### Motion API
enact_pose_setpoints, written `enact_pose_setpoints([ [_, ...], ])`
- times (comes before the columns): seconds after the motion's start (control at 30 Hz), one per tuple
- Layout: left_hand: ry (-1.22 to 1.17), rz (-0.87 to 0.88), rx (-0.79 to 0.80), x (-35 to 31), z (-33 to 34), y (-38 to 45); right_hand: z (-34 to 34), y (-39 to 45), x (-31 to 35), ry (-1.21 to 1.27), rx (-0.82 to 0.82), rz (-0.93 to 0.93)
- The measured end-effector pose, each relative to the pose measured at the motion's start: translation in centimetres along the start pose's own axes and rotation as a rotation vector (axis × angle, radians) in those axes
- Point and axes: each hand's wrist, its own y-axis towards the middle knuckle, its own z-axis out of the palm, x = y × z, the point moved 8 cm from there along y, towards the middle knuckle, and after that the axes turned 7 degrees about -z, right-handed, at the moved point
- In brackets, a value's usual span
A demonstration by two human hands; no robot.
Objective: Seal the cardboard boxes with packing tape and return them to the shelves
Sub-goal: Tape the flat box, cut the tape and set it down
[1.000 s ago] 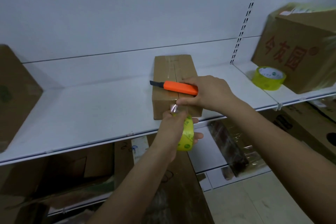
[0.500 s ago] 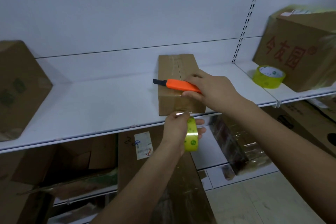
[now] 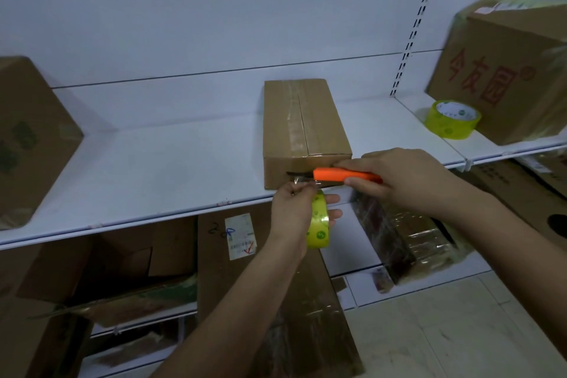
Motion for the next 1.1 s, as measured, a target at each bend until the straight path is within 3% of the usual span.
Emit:
enact_pose_setpoints([
  [0.37, -0.044, -0.007, -0.042, 0.5, -1.5, 0.2, -0.1, -4.4, -5.6, -0.102, -0.097, 0.181],
  [0.47, 0.007, 0.015, -0.014, 0.4, -1.6, -0.1, -0.2, -6.2, -6.6, 0.332, -0.165, 0.216],
  [0.53, 0.027, 0.029, 0.0, 0.2, -1.4, -0.3, -0.1, -5.8, -7.5, 0.477, -0.305, 0.21],
  [0.63, 0.066, 0.037, 0.016, 0.0, -0.8, -0.6, 1.7, -3.3, -10.6, 0.407, -0.426, 0.334],
  [0.83, 0.115, 0.047, 0.018, -0.2, -0.9, -0.6, 7.9, 1.3, -12.6, 0.151, -0.194, 0.53],
  [0.9, 0.13, 0.03, 0.027, -0.5, -1.2, -0.7, 7.2, 1.7, -12.2, 0.086, -0.206, 0.543],
  [1.0, 0.152, 0.003, 0.047, -1.7, -1.7, -0.7, 1.4, 1.6, -10.3, 0.182, -0.691, 0.356],
  [1.03, 0.165, 0.006, 0.056, -2.4, -1.8, -0.8, -0.3, 2.1, -8.6, 0.18, -0.756, 0.225],
  [1.1, 0.195, 0.039, 0.082, -4.1, -1.8, -1.3, -0.9, 4.6, -5.1, 0.132, -0.651, -0.023],
])
